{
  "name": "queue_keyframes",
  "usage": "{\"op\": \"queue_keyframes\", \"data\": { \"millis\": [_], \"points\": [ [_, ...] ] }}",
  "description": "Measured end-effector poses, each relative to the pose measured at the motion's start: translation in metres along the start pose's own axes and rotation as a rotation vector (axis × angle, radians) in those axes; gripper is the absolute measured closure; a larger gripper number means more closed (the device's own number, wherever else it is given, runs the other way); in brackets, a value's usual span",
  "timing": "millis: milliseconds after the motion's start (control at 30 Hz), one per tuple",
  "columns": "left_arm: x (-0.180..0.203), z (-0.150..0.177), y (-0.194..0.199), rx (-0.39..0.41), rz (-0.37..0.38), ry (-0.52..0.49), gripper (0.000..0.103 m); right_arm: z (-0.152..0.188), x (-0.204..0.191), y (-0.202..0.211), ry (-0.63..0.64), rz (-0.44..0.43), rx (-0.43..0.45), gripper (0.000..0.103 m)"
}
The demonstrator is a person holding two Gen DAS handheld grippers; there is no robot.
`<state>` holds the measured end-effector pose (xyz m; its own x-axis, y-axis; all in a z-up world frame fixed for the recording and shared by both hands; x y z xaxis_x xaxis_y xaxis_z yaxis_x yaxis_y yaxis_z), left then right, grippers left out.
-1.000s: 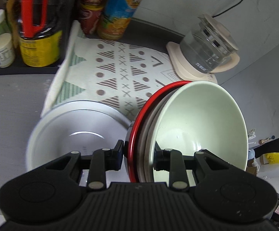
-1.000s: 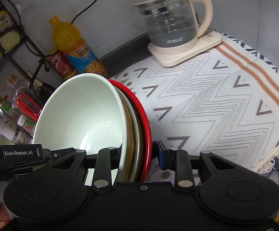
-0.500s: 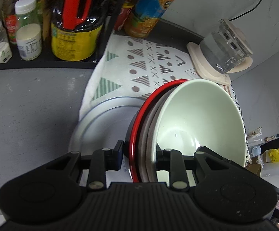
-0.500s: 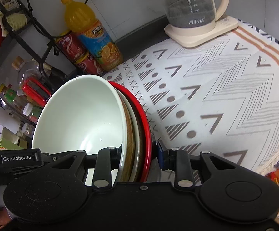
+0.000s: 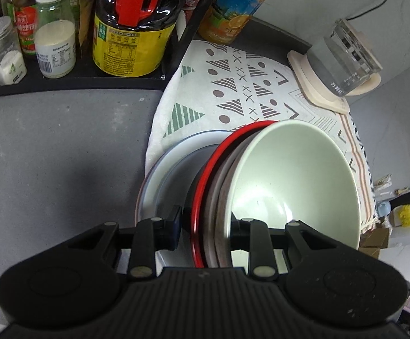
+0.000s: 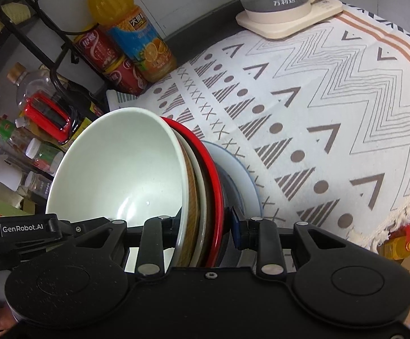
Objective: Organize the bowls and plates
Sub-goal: 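Lower the nested bowls onto the 'BAKERY' plate, then open both grippers to release the bowls on the plates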
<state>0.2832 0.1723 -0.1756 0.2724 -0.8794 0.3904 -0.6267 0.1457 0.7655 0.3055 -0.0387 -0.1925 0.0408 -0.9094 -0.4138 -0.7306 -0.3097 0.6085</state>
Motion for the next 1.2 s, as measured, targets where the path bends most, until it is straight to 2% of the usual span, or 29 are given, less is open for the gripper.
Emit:
{"op": "queue_keyframes", "data": {
  "millis": [200, 400, 567, 933, 1067, 1200],
  "points": [
    [-0.008, -0.001, -0.008, -0.023, 0.009, 0.010, 0.076, 0.003, -0.001, -0.005, -0.003, 0.018, -0.013, 0.074],
    [-0.010, -0.002, -0.010, -0.013, 0.023, 0.017, 0.076, 0.005, -0.002, -0.009, -0.007, 0.027, -0.023, 0.074],
    [-0.013, -0.003, -0.014, -0.020, 0.024, 0.027, 0.076, 0.003, -0.005, -0.012, -0.008, 0.011, -0.025, 0.064],
    [-0.010, -0.010, -0.007, 0.005, 0.026, 0.001, 0.072, -0.001, -0.011, -0.013, 0.035, 0.026, -0.012, 0.064],
    [-0.010, -0.013, -0.001, 0.019, 0.031, -0.033, 0.067, -0.003, -0.015, -0.003, 0.044, 0.021, 0.030, 0.058],
    [-0.007, -0.018, 0.005, 0.041, 0.027, -0.084, 0.056, -0.007, -0.018, 0.016, 0.043, 0.006, 0.096, 0.043]
  ]
}}
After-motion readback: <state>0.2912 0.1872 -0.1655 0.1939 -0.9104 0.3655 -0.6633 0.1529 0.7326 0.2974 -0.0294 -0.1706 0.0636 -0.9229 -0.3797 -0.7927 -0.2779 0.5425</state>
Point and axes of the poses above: each gripper's, at about its wrist camera, not at the fingertips, and y roughly against the way its jaws point, x to its right, z to its underside, the point moved 3 cm from there along -y, roughly the way its jaws point, and after that the axes turned 14 degrees about x, right-handed, at the moved point
